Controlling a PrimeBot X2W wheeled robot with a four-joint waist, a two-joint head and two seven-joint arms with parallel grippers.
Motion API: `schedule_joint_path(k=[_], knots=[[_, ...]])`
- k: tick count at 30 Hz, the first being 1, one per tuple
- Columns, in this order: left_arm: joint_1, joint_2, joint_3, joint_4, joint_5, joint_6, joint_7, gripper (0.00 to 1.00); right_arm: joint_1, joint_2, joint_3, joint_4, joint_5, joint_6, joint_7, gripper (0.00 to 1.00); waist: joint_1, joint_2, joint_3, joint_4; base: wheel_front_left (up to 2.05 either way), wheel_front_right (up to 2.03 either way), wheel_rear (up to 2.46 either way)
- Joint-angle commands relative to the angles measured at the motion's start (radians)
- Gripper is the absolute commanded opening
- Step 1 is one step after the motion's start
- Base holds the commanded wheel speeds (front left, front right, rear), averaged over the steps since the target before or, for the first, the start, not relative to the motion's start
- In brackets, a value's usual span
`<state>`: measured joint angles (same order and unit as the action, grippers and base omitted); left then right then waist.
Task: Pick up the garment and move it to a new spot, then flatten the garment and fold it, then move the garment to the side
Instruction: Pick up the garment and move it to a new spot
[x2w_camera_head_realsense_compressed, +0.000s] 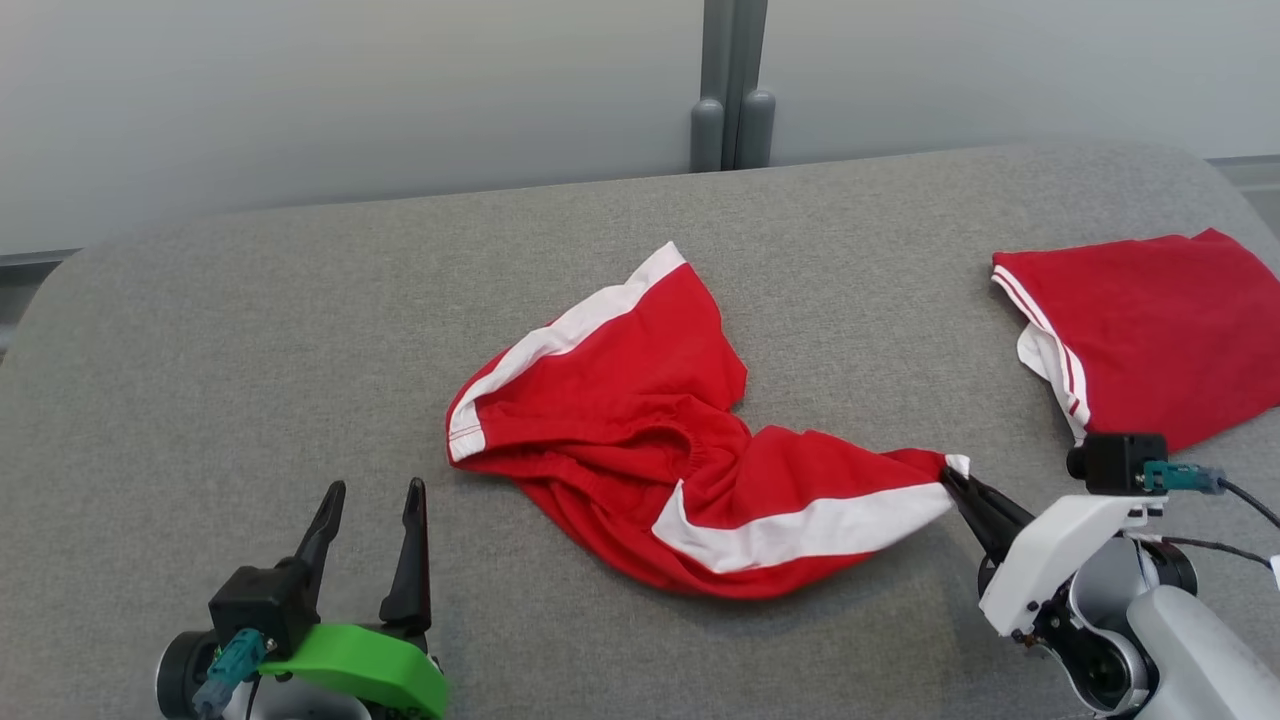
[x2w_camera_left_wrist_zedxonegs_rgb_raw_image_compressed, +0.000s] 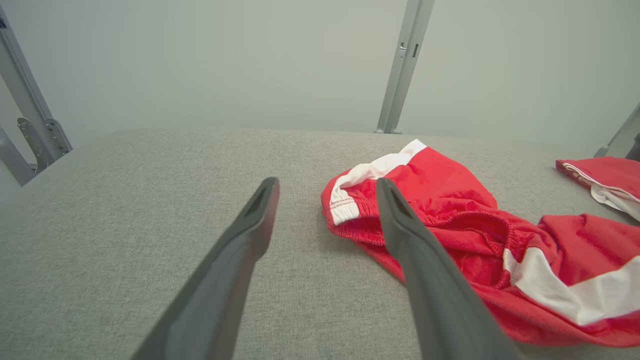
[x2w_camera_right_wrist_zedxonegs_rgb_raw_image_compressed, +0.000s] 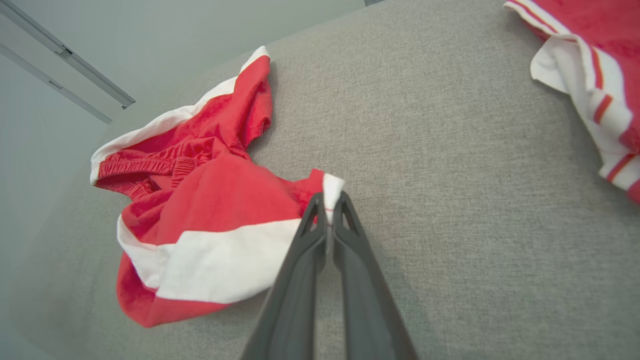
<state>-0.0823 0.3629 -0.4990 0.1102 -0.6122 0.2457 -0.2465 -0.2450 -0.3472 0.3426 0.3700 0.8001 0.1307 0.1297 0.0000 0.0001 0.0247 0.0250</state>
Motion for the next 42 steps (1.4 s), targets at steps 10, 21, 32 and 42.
schedule_joint_path(k=[10,21,32,42], knots=[[-0.030,0.000,-0.032,0.010,0.004,-0.023,0.023,1.00,0.149,0.058,-0.084,-0.004,-0.054,0.000,-0.083,0.00,0.0000,-0.0001,-0.004,-0.017,0.00,0.00,0.00],[-0.041,-0.010,-0.053,0.018,-0.001,-0.030,0.039,1.00,0.152,0.111,-0.098,0.097,-0.103,0.000,-0.173,0.49,0.0000,-0.0001,-0.005,-0.041,0.00,0.00,0.00],[-0.048,-0.009,-0.065,0.023,0.000,-0.028,0.041,1.00,0.136,0.119,-0.136,0.120,-0.150,0.000,-0.211,1.00,0.0000,-0.0001,-0.007,-0.047,0.00,0.00,0.00],[-0.051,-0.013,-0.070,0.023,-0.005,-0.029,0.035,1.00,0.167,0.123,-0.179,0.029,-0.199,0.000,-0.193,1.00,0.0000,-0.0001,-0.007,-0.052,0.00,0.00,0.00]])
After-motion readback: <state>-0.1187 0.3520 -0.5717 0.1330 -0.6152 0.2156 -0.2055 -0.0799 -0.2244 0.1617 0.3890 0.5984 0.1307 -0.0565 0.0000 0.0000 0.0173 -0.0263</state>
